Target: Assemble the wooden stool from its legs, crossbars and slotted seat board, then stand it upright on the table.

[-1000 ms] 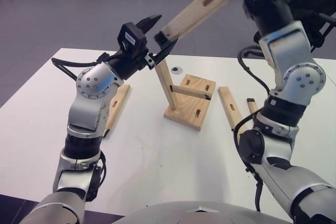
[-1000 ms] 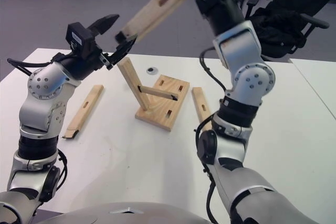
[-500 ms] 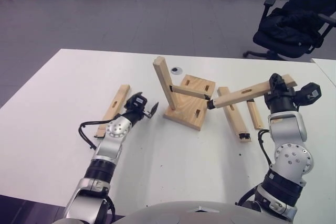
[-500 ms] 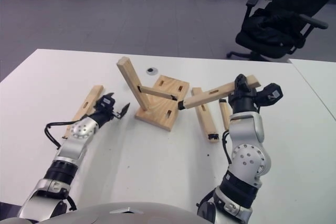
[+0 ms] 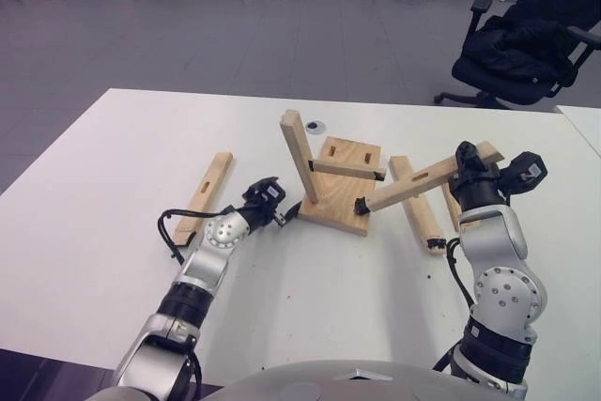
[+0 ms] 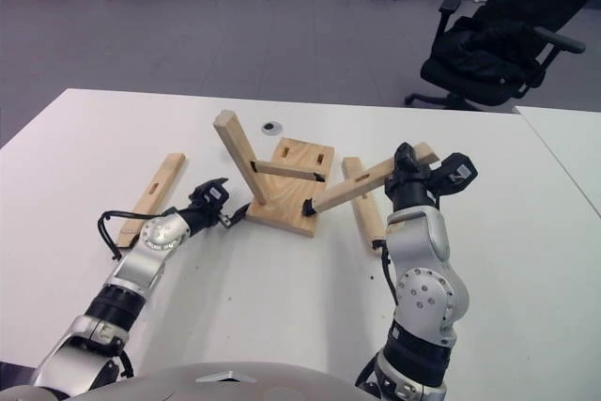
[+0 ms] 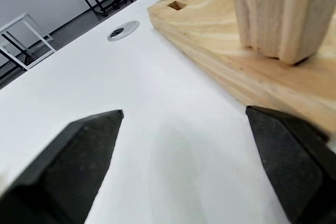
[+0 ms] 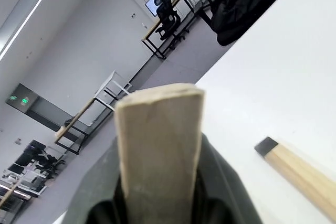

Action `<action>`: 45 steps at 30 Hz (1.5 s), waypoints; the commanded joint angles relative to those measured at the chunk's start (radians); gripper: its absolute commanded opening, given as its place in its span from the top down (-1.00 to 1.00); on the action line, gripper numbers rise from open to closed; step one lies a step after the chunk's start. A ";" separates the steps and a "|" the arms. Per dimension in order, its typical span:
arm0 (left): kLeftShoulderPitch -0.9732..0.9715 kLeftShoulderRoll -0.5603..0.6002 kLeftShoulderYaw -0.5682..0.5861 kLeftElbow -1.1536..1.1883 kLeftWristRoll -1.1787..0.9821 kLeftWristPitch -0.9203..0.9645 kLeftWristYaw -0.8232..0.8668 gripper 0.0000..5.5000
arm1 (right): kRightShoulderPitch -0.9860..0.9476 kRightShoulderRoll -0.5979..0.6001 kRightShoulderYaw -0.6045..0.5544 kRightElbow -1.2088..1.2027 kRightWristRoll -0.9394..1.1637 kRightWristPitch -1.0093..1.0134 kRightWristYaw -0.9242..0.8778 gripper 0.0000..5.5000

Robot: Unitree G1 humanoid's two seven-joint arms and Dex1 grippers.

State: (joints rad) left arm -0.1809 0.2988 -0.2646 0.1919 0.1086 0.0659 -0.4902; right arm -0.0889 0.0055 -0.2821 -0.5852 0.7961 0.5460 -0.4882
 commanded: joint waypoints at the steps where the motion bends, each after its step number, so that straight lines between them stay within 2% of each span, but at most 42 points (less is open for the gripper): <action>1: 0.057 0.020 -0.042 -0.116 0.011 0.104 -0.049 -0.57 | 0.016 -0.070 0.062 -0.015 -0.126 0.026 0.032 0.64; 9: 0.036 -0.011 -0.051 -0.185 -0.025 0.179 -0.072 -0.57 | 0.040 -0.113 0.193 0.035 -0.337 -0.065 0.165 0.64; 12: 0.025 -0.012 -0.035 -0.198 -0.043 0.191 -0.081 -0.57 | 0.094 -0.108 0.248 0.079 -0.375 -0.028 0.197 0.64; 19: 0.027 -0.005 -0.020 -0.239 -0.041 0.213 -0.072 -0.57 | 0.177 -0.097 0.210 0.085 -0.365 -0.055 0.286 0.64; 24: 0.005 -0.012 -0.039 -0.336 -0.031 0.272 -0.068 -0.57 | 0.150 -0.157 0.292 0.075 -0.475 -0.006 0.309 0.63; 29: -0.098 -0.039 0.002 -0.438 -0.030 0.411 -0.024 -0.57 | 0.090 -0.163 0.297 0.059 -0.453 0.079 0.305 0.62; 30: -0.119 -0.042 0.005 -0.442 -0.026 0.419 -0.020 -0.57 | 0.073 -0.168 0.294 0.050 -0.435 0.102 0.315 0.46; 34: -0.152 -0.056 -0.021 -0.461 -0.032 0.426 -0.024 -0.57 | 0.037 -0.253 0.337 0.015 -0.416 0.208 0.436 0.21; 37: -0.153 -0.067 -0.052 -0.494 -0.040 0.414 -0.035 -0.57 | 0.012 -0.254 0.329 0.025 -0.407 0.233 0.475 0.02; 41: -0.178 -0.136 -0.127 -0.540 -0.041 0.444 -0.015 -0.57 | -0.041 -0.255 0.351 -0.001 -0.427 0.265 0.482 0.00; 45: -0.194 -0.167 -0.145 -0.525 -0.035 0.454 0.015 -0.57 | -0.062 -0.271 0.389 -0.041 -0.445 0.292 0.513 0.00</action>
State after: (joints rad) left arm -0.3217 0.1869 -0.3505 -0.3177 0.0912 0.5289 -0.4535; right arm -0.1181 -0.2738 0.0288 -0.6033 0.3261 0.7959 -0.0306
